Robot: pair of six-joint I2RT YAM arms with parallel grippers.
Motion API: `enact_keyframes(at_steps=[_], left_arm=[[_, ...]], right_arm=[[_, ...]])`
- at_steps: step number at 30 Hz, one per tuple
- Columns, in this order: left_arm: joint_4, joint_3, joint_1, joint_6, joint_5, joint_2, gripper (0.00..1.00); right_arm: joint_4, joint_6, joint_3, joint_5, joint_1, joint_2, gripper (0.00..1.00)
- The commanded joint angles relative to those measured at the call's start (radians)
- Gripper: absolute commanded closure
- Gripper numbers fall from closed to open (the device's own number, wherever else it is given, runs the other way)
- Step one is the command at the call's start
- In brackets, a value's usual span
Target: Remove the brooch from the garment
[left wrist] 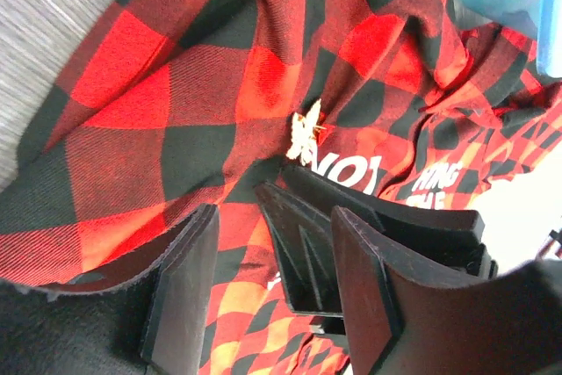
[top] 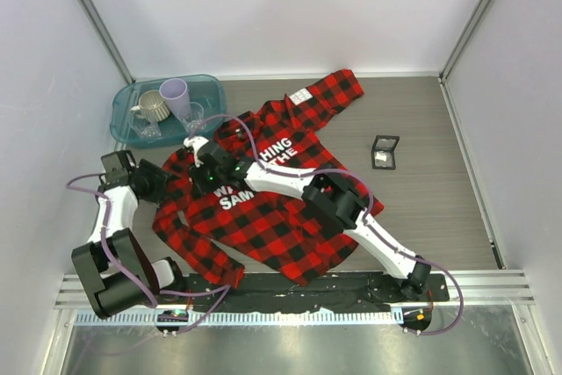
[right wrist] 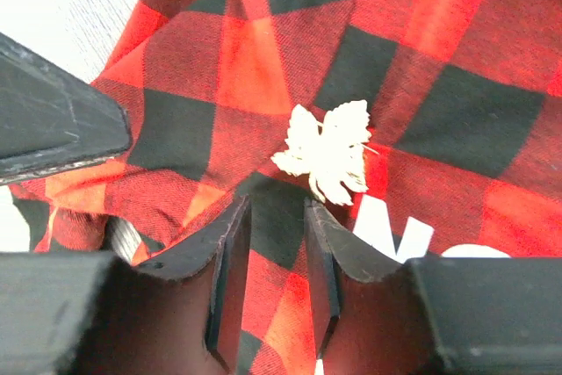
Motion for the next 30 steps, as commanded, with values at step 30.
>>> enact_keyframes(at_steps=[30], left_arm=[[0.231, -0.011, -0.070, -0.121, 0.081, 0.210, 0.54]], right_arm=[[0.220, 0.111, -0.017, -0.080, -0.117, -0.084, 0.74]])
